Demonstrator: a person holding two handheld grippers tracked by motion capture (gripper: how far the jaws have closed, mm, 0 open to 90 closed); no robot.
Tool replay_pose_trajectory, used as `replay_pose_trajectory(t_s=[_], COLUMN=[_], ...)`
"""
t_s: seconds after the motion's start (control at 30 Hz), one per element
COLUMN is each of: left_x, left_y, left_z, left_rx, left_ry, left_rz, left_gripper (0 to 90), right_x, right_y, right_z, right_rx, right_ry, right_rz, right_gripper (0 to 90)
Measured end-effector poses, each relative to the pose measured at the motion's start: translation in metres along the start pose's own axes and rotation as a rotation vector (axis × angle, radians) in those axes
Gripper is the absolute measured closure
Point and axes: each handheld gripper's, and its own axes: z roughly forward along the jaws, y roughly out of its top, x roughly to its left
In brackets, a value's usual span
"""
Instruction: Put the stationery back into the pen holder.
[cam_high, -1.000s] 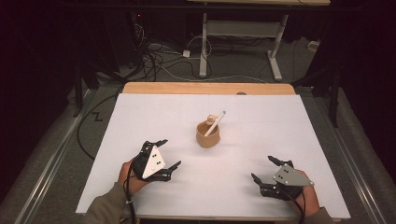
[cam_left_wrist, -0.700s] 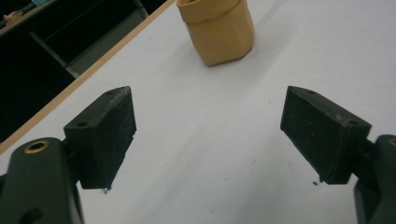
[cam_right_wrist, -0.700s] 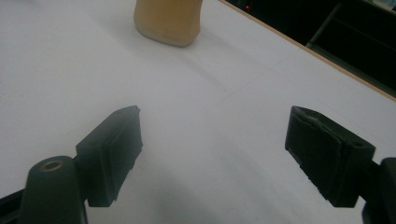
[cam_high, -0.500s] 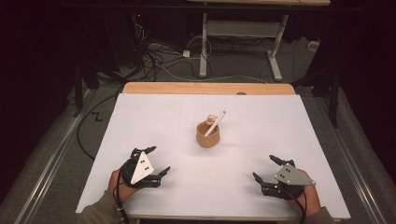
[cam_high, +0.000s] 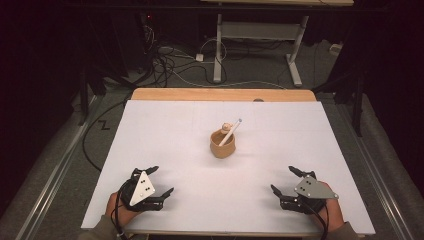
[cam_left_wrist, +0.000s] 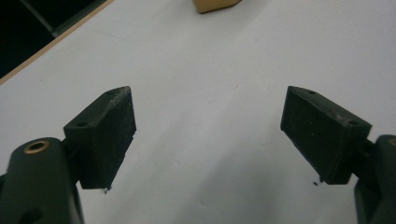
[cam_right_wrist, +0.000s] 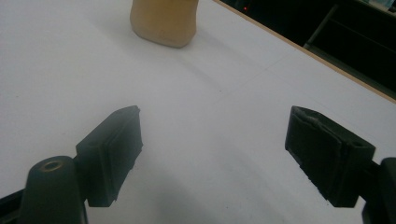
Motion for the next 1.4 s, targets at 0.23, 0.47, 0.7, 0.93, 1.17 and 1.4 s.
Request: replay_pose_trajectory(t_s=[0.23, 0.47, 0.7, 0.93, 1.17, 1.4], left_x=[-0.0013, -0.0025, 0.0002, -0.0011, -0.0006, -0.0003], left_y=[0.0022, 0.0008, 0.0013, 0.0017, 0.0016, 0.0015], left_z=[0.0009, -0.0023, -0.0033, -0.0021, -0.0025, -0.0019], left_rx=[-0.007, -0.014, -0.027, -0.014, -0.02, -0.016], left_ry=[-0.002, -0.006, -0.007, -0.006, -0.007, -0.008], left_rz=[0.001, 0.01, 0.001, 0.015, 0.011, 0.012], left_gripper=[17.4, 17.4, 17.4, 17.4, 17.5, 17.6], right_x=[-0.0018, 0.0017, 0.0022, 0.0008, 0.0016, 0.0011], right_y=[0.0001, 0.0032, 0.0017, 0.0009, 0.0014, 0.0012], right_z=[-0.0018, -0.0031, -0.0014, -0.0018, -0.0015, -0.0019], right_rx=[-0.006, -0.009, 0.0, 0.0, 0.0, 0.001], right_ry=[-0.008, -0.013, -0.006, -0.01, -0.01, -0.013], right_rz=[0.007, -0.007, -0.009, -0.008, -0.012, -0.01], right_gripper=[18.8, 18.8, 18.8, 18.8, 18.8, 18.8])
